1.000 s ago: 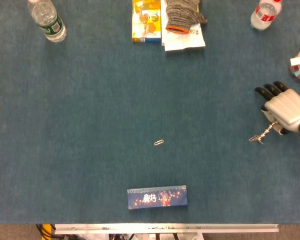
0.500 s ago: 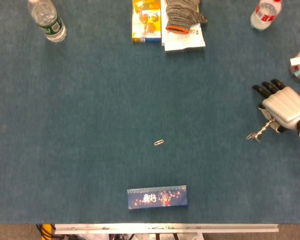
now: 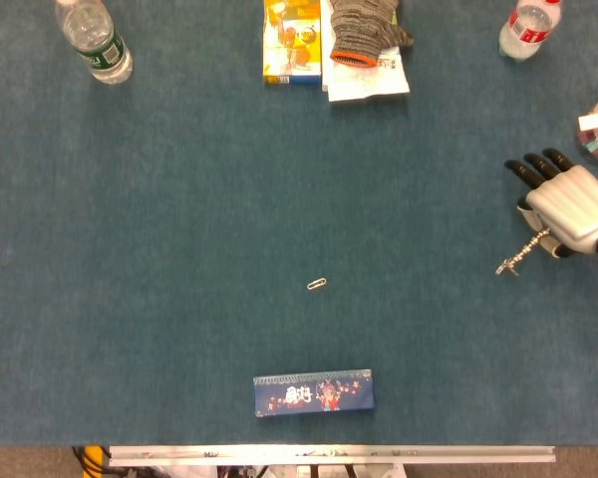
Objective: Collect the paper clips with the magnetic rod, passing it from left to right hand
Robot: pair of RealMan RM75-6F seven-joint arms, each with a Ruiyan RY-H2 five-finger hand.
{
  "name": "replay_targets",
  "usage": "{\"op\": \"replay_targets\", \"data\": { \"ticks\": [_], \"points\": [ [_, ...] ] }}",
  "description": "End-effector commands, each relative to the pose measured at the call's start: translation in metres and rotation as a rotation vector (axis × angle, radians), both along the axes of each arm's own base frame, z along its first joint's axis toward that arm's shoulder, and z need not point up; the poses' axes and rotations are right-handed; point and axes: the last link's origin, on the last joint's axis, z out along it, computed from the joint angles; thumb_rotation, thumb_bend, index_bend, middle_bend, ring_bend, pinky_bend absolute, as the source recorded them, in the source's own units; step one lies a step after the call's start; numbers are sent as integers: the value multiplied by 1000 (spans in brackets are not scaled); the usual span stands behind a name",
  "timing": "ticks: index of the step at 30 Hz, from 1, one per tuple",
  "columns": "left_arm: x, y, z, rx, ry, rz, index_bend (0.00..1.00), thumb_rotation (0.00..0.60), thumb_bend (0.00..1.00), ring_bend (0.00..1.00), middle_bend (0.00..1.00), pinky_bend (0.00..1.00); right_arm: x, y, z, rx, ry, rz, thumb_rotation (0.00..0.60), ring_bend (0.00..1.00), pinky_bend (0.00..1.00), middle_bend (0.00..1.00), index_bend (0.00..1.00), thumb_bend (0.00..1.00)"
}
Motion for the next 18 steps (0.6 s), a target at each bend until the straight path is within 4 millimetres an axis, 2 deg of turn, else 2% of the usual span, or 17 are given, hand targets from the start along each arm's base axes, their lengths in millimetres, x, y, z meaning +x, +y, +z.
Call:
{"op": "replay_targets", "data": {
  "ticks": [1, 8, 16, 18],
  "points": [
    [0, 0, 0, 0, 0, 1, 78, 600, 357, 0, 0, 0, 0, 0, 1, -4, -4, 0, 600, 0, 72, 79, 638, 324],
    [1, 2, 1, -3, 3, -2, 78, 600, 356, 0, 0, 0, 4, -10, 6, -46, -19, 13, 600, 0, 72, 79, 638, 324],
    [0, 2, 1, -2, 2, 2, 78, 600, 357, 0, 0, 0, 8, -34, 9, -117, -23, 23, 600, 0, 70, 79, 636, 318],
    [0, 2, 1, -2, 0, 3, 78, 600, 357, 0, 0, 0, 6, -40, 9, -126, -13, 5, 600, 0, 65, 79, 599, 298]
  ]
}}
